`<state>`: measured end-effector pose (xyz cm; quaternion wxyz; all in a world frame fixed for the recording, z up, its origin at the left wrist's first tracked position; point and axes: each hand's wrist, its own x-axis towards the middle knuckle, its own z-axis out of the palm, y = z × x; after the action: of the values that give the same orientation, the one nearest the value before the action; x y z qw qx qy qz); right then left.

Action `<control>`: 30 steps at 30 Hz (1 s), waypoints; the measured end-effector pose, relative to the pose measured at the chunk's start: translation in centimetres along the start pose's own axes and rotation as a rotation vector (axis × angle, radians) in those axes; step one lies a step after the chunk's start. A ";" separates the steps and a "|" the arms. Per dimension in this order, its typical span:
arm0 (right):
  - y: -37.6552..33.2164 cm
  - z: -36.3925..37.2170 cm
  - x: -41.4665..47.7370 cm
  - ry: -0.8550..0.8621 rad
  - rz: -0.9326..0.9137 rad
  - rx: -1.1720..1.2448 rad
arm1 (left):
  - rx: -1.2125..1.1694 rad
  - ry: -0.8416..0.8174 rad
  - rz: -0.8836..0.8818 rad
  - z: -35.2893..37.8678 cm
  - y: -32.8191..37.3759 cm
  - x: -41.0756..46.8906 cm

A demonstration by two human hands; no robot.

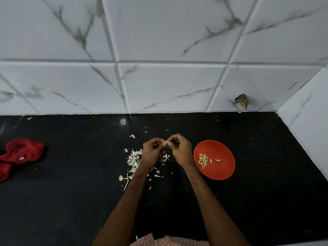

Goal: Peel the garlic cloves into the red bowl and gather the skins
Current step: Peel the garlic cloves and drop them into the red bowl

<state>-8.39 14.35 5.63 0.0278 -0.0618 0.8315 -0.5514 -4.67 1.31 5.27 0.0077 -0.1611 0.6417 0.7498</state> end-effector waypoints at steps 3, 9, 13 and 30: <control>-0.1 0.0 -0.1 -0.027 -0.032 -0.047 | -0.029 -0.019 -0.004 0.1 0.0 -0.1; -0.5 -0.2 -0.5 0.004 -0.119 -0.298 | -0.080 -0.041 -0.002 0.9 0.1 -0.2; -0.5 -0.2 -0.4 -0.037 -0.148 -0.352 | -0.079 -0.028 0.009 1.1 -0.3 -0.2; -1.2 -0.4 0.0 -0.002 -0.057 0.130 | -0.169 -0.013 0.029 1.1 -0.2 0.3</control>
<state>-8.37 14.29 6.87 0.0168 -0.0838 0.7919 -0.6046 -5.13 2.33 5.14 -0.0128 -0.1468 0.5782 0.8024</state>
